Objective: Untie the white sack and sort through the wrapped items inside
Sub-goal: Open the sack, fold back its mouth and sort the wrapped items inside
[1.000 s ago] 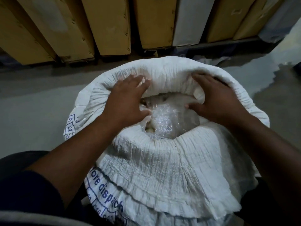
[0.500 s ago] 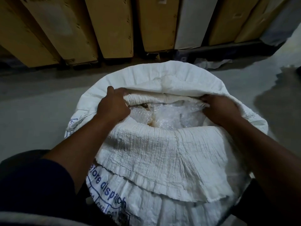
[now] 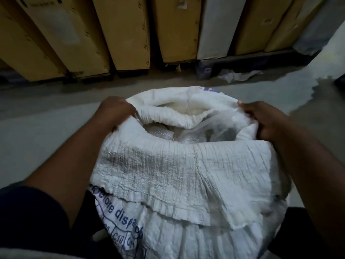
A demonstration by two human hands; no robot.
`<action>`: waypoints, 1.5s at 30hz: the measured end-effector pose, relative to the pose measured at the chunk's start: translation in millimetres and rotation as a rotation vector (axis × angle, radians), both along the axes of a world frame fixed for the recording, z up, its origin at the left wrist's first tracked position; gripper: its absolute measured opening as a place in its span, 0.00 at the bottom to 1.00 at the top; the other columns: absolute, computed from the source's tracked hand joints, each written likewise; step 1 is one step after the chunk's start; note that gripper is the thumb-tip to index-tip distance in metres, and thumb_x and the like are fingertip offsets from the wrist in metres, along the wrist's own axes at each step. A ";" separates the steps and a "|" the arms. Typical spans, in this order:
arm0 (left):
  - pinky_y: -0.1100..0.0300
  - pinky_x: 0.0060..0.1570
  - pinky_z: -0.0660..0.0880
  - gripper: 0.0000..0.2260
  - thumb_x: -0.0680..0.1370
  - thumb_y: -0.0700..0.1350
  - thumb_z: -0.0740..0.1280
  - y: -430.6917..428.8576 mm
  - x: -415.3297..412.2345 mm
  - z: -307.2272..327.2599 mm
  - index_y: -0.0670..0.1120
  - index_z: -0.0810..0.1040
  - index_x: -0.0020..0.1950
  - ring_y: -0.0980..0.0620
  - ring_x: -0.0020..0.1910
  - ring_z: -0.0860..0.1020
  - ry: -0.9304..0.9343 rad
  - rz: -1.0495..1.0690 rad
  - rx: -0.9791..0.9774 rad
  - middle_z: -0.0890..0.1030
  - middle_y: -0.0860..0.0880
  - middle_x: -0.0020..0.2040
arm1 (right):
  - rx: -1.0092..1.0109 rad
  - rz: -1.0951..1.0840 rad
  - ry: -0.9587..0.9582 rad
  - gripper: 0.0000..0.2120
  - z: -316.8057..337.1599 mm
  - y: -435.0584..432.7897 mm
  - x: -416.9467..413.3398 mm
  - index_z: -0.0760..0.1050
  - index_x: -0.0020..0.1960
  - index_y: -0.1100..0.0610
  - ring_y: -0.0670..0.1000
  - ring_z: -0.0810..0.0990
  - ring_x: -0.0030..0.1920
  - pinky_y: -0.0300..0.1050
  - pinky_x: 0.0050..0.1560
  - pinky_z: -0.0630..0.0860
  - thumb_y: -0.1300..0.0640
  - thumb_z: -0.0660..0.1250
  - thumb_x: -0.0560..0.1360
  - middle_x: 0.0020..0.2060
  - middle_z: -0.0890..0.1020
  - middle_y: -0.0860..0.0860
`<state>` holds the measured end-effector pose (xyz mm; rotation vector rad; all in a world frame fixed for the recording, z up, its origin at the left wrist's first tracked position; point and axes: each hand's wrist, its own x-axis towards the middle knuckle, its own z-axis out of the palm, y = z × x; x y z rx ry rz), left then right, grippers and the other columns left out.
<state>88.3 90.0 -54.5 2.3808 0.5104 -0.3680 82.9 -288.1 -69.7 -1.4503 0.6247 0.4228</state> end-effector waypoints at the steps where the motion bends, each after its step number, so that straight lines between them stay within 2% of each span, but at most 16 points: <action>1: 0.57 0.40 0.73 0.10 0.69 0.50 0.72 -4.1 -1.0 -6.7 0.45 0.81 0.46 0.44 0.45 0.81 -0.077 -0.071 0.139 0.81 0.44 0.45 | -0.177 -0.012 -0.116 0.10 -2.7 1.3 2.2 0.81 0.44 0.60 0.52 0.78 0.33 0.46 0.38 0.75 0.53 0.71 0.75 0.36 0.80 0.54; 4: 0.45 0.64 0.73 0.31 0.67 0.53 0.72 -19.6 -12.3 -8.0 0.46 0.74 0.68 0.38 0.67 0.72 -0.276 -0.328 0.438 0.75 0.39 0.67 | -0.938 0.149 -0.658 0.04 10.3 15.7 -3.9 0.83 0.45 0.54 0.48 0.80 0.37 0.41 0.40 0.74 0.55 0.71 0.74 0.38 0.83 0.48; 7: 0.42 0.79 0.58 0.40 0.68 0.45 0.75 -47.5 -40.3 11.8 0.51 0.66 0.79 0.41 0.80 0.59 -0.486 -0.643 0.497 0.62 0.43 0.81 | -0.907 0.483 -0.940 0.06 39.3 50.0 -36.1 0.83 0.50 0.49 0.45 0.84 0.44 0.42 0.48 0.78 0.59 0.71 0.76 0.45 0.85 0.44; 10: 0.48 0.80 0.56 0.40 0.74 0.52 0.73 -71.1 -79.3 21.6 0.58 0.59 0.82 0.47 0.82 0.55 -0.351 -0.931 0.372 0.53 0.50 0.85 | -0.875 1.021 -0.689 0.11 48.4 70.5 -71.4 0.83 0.56 0.48 0.41 0.83 0.48 0.43 0.53 0.80 0.55 0.74 0.75 0.50 0.86 0.43; 15: 0.39 0.81 0.38 0.63 0.67 0.70 0.75 -71.6 -147.9 19.9 0.55 0.30 0.82 0.47 0.83 0.34 0.142 -1.137 0.603 0.29 0.49 0.82 | -0.947 1.581 -0.311 0.21 68.2 76.7 -122.0 0.78 0.54 0.46 0.46 0.80 0.51 0.47 0.53 0.79 0.40 0.80 0.66 0.52 0.81 0.42; 20: 0.32 0.75 0.34 0.68 0.62 0.73 0.76 -60.7 -206.1 24.2 0.52 0.29 0.81 0.44 0.80 0.28 0.319 -1.072 0.718 0.23 0.48 0.78 | -0.970 1.842 -0.114 0.33 90.9 78.9 -168.2 0.72 0.64 0.45 0.50 0.77 0.61 0.45 0.52 0.73 0.38 0.81 0.64 0.63 0.74 0.45; 22: 0.24 0.73 0.41 0.64 0.62 0.76 0.72 -50.5 -221.3 32.6 0.53 0.38 0.84 0.43 0.82 0.35 0.328 -1.097 0.675 0.30 0.49 0.80 | -0.994 1.905 -0.095 0.34 93.9 74.9 -175.7 0.70 0.68 0.45 0.52 0.74 0.65 0.43 0.51 0.67 0.38 0.79 0.67 0.67 0.70 0.46; 23: 0.19 0.67 0.54 0.60 0.59 0.80 0.66 -44.2 -226.0 38.5 0.53 0.52 0.85 0.41 0.83 0.50 0.306 -1.141 0.712 0.45 0.47 0.84 | -0.992 1.917 -0.093 0.33 93.5 72.0 -177.0 0.70 0.68 0.46 0.52 0.74 0.65 0.44 0.51 0.67 0.37 0.78 0.68 0.67 0.70 0.47; 25: 0.27 0.49 0.76 0.58 0.53 0.84 0.51 -25.8 -241.0 34.8 0.50 0.78 0.72 0.40 0.69 0.78 0.220 -1.107 0.822 0.77 0.45 0.73 | -0.987 1.882 -0.133 0.31 90.6 67.7 -178.3 0.71 0.67 0.46 0.51 0.74 0.63 0.45 0.52 0.69 0.36 0.75 0.70 0.67 0.71 0.46; 26: 0.31 0.52 0.78 0.59 0.54 0.84 0.50 -21.7 -241.4 33.9 0.49 0.78 0.72 0.40 0.69 0.78 0.224 -1.100 0.813 0.78 0.45 0.72 | -0.993 1.814 -0.180 0.29 89.3 66.7 -177.4 0.71 0.66 0.45 0.50 0.75 0.62 0.46 0.53 0.71 0.35 0.74 0.70 0.66 0.73 0.45; 28: 0.33 0.75 0.58 0.58 0.62 0.82 0.61 -27.4 -234.4 34.8 0.50 0.54 0.84 0.42 0.83 0.54 0.364 -1.069 0.697 0.54 0.46 0.85 | -0.986 1.578 -0.379 0.25 80.9 65.8 -171.0 0.72 0.66 0.43 0.48 0.76 0.58 0.46 0.56 0.75 0.38 0.73 0.73 0.64 0.76 0.44; 30: 0.47 0.80 0.39 0.59 0.70 0.74 0.68 -41.4 -223.6 40.9 0.49 0.36 0.84 0.50 0.83 0.37 0.418 -1.041 0.584 0.37 0.49 0.84 | -0.918 1.339 -0.569 0.23 70.3 69.1 -162.4 0.72 0.69 0.44 0.46 0.76 0.57 0.43 0.57 0.75 0.44 0.72 0.75 0.64 0.76 0.44; 33: 0.66 0.76 0.44 0.43 0.80 0.61 0.67 -71.0 -188.6 54.4 0.51 0.43 0.85 0.54 0.84 0.47 0.205 -0.986 0.425 0.45 0.52 0.86 | -0.892 1.080 -0.684 0.27 54.2 76.0 -149.6 0.69 0.73 0.47 0.48 0.76 0.63 0.46 0.61 0.76 0.50 0.72 0.76 0.68 0.72 0.44; 37: 0.59 0.72 0.68 0.32 0.81 0.55 0.69 -101.1 -141.6 52.3 0.56 0.60 0.82 0.56 0.71 0.73 -0.146 -0.800 0.078 0.71 0.55 0.77 | -0.898 0.805 -0.739 0.30 36.8 76.0 -131.5 0.67 0.76 0.51 0.51 0.74 0.68 0.43 0.65 0.71 0.50 0.71 0.77 0.73 0.70 0.48; 41: 0.59 0.75 0.61 0.41 0.77 0.64 0.69 -98.3 -116.6 9.3 0.55 0.53 0.84 0.55 0.80 0.61 -0.364 -0.579 0.006 0.59 0.53 0.83 | -0.934 0.600 -0.837 0.32 21.8 70.8 -108.3 0.63 0.79 0.51 0.49 0.69 0.74 0.43 0.68 0.69 0.47 0.69 0.78 0.77 0.66 0.48; 45: 0.40 0.81 0.55 0.46 0.74 0.73 0.64 -79.2 -105.9 -27.9 0.59 0.45 0.84 0.51 0.84 0.47 -0.389 -0.605 0.205 0.46 0.55 0.86 | -1.046 0.733 -0.844 0.39 -6.2 64.3 -88.7 0.57 0.82 0.50 0.53 0.55 0.82 0.55 0.79 0.59 0.37 0.65 0.76 0.82 0.58 0.52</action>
